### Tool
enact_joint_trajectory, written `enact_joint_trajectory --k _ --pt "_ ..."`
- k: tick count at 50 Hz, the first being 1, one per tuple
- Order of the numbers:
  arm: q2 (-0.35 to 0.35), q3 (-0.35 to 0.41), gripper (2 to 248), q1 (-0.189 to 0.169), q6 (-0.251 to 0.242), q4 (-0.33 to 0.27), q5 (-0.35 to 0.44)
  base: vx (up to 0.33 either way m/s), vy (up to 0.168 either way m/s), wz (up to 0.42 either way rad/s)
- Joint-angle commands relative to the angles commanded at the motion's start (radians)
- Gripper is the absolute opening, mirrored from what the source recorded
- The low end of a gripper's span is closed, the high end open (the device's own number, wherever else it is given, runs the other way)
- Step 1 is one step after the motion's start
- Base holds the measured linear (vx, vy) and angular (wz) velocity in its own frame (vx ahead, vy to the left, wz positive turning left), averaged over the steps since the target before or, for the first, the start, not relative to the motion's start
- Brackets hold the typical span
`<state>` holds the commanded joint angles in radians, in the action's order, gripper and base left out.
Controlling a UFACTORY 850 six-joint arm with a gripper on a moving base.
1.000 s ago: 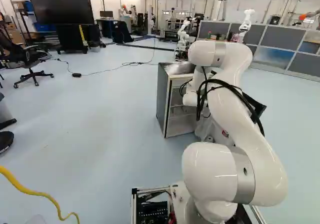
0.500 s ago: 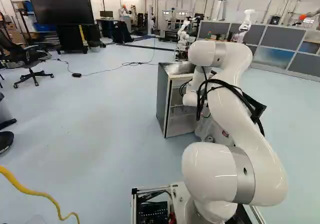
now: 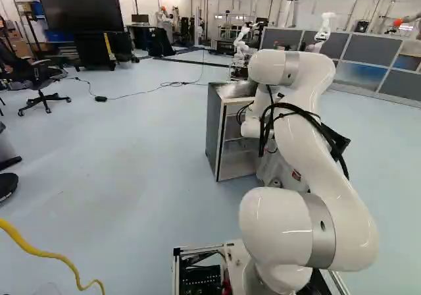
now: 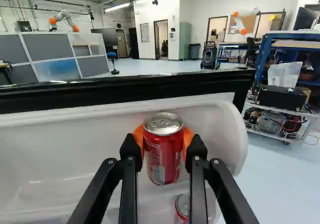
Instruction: Grab a drink from the fridge
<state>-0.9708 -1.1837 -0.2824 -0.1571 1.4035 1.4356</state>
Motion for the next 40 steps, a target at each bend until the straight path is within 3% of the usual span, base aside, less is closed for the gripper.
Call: enact_joint_trajectory --k 14,40 --pt "0.027 0.038 95 0.011 0.0 0.0 0.0 0.0 0.0 0.0" --pt "0.108 0.202 95 0.073 0.0 0.0 0.0 0.0 0.0 0.0"
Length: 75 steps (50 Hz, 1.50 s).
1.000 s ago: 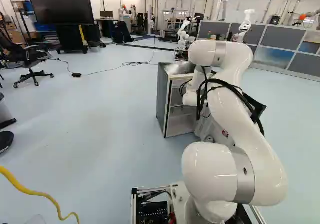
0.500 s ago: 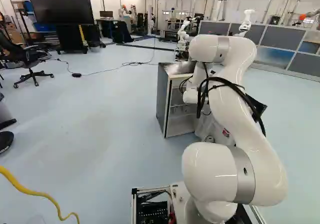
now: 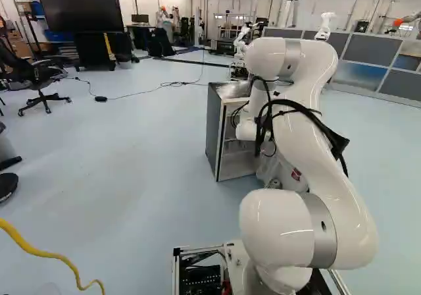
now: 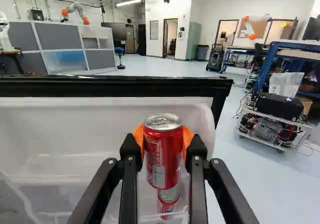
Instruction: Grab a drink from the fridge
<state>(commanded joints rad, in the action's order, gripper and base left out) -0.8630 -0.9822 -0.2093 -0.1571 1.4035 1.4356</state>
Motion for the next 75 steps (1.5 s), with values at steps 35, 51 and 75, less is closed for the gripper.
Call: enact_joint_trajectory --k 35,51,75 --pt "0.199 0.21 95 0.136 0.0 0.0 0.0 0.0 0.0 0.0" --pt "0.286 0.278 95 0.207 0.0 -0.004 0.0 0.0 0.0 0.0" --pt "0.385 0.314 95 0.311 0.0 -0.036 0.0 0.0 0.0 0.0"
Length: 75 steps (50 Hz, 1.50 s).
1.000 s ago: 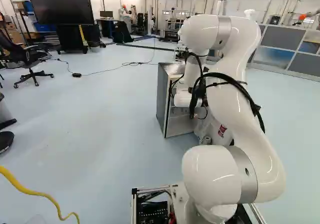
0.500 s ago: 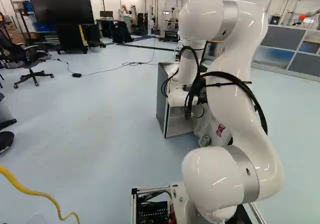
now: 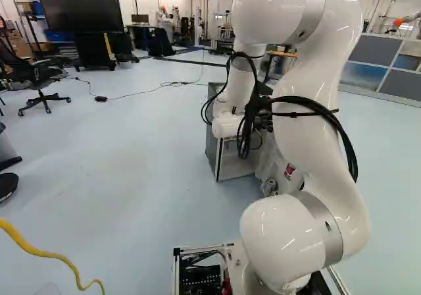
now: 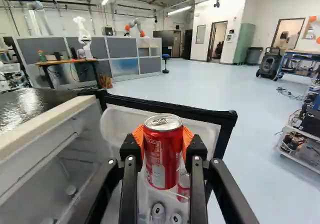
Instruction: Grab a drink from the fridge
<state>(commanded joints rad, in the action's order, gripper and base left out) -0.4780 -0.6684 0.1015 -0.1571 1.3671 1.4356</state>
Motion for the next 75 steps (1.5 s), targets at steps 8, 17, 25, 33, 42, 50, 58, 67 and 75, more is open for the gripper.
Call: enact_joint_trajectory --k 8,17,25,33,42,50,58,67,75 --pt "0.02 -0.01 95 0.028 0.0 -0.014 0.0 0.0 0.0 0.0" --pt "0.031 -0.036 95 0.052 0.0 -0.035 0.0 0.0 0.0 0.0" --pt "0.031 -0.074 95 0.061 0.0 -0.07 0.0 0.0 0.0 0.0" --pt "0.021 -0.122 95 0.059 0.0 -0.118 0.0 0.0 0.0 0.0" --pt "0.005 -0.181 95 0.044 0.0 -0.179 0.0 0.0 0.0 0.0" --pt "0.0 -0.217 95 0.023 0.0 -0.247 0.0 0.0 0.0 0.0" --pt "0.003 -0.241 95 0.003 0.0 -0.327 -0.006 0.0 0.0 0.0" --pt "-0.004 -0.261 95 -0.017 0.0 -0.421 -0.016 0.0 0.0 0.0" --pt "-0.015 -0.277 95 -0.028 0.0 -0.505 -0.027 0.0 0.0 0.0"
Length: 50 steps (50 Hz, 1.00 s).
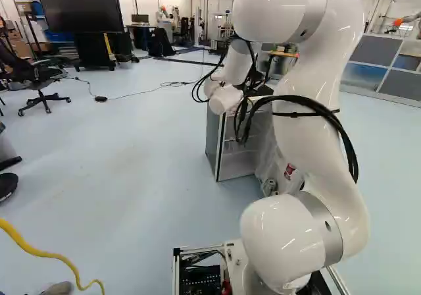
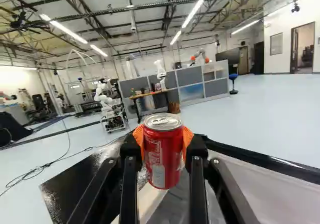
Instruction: Grab a drink from the fridge
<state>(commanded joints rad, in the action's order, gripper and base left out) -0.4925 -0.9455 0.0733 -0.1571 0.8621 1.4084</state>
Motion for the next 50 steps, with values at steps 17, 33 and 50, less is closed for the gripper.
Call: enact_joint_trajectory --k 17,33,50 --pt "-0.024 -0.033 95 -0.013 0.0 -0.179 -0.023 0.0 0.0 0.0" --pt "-0.04 -0.054 95 -0.034 0.0 -0.347 -0.056 0.0 0.0 0.0" --pt "-0.054 -0.073 95 -0.06 0.0 -0.526 -0.14 0.0 0.0 0.0"
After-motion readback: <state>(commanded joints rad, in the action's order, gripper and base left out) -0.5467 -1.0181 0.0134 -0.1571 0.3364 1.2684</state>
